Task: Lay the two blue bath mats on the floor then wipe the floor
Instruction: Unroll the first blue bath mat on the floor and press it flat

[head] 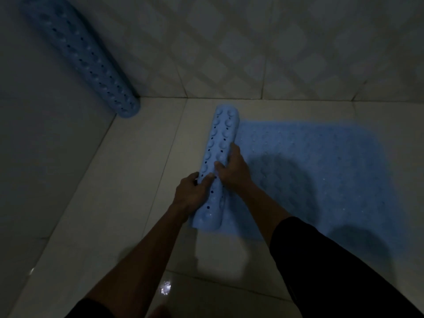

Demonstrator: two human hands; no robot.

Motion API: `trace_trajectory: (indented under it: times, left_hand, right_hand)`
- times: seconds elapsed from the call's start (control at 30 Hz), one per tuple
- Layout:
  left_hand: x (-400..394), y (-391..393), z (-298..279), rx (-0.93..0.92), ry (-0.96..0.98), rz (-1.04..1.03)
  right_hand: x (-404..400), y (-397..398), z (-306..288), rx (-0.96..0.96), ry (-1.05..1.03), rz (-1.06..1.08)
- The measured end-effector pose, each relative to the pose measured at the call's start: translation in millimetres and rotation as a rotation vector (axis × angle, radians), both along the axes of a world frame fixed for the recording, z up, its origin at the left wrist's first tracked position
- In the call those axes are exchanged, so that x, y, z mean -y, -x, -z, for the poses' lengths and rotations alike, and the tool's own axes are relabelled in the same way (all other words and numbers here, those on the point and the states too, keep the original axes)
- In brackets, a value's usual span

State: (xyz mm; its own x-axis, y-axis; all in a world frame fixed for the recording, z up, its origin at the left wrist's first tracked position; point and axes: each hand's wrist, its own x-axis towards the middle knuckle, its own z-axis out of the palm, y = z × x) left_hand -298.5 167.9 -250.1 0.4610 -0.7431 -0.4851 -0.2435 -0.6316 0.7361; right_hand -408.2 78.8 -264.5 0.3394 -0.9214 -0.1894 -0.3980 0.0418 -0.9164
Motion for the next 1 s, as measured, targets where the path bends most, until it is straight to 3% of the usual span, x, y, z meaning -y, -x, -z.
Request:
trace_trajectory:
  times: [0.13,0.37,0.5,0.6,0.67,0.77,0.9,1.0]
  left_hand:
    - [-3,-25,4,0.122,-0.040,0.105]
    - [-7,-61,23,0.176,0.024,0.149]
    - [-17,-71,35,0.269,0.191,0.076]
    - [-22,-68,42,0.230,0.281,0.066]
    - [-23,-68,42,0.199,0.235,0.142]
    - [-26,-72,44,0.306,0.154,0.240]
    - [-22,-85,42,0.447,0.155,0.184]
    - [-13,-96,38,0.494,0.011,0.154]
  right_hand:
    - [7,-20,4,-0.203,-0.012,-0.134]
    - [7,-60,9,-0.273,0.051,-0.257]
    - [6,-81,11,-0.263,0.083,-0.289]
    - [4,-94,13,-0.199,0.128,-0.253]
    - [4,-99,14,-0.122,0.130,-0.141]
    - [9,-96,16,-0.112,0.121,-0.009]
    - [15,-73,25,-0.357,0.137,-0.136]
    - [16,-54,33,-0.624,0.151,-0.209]
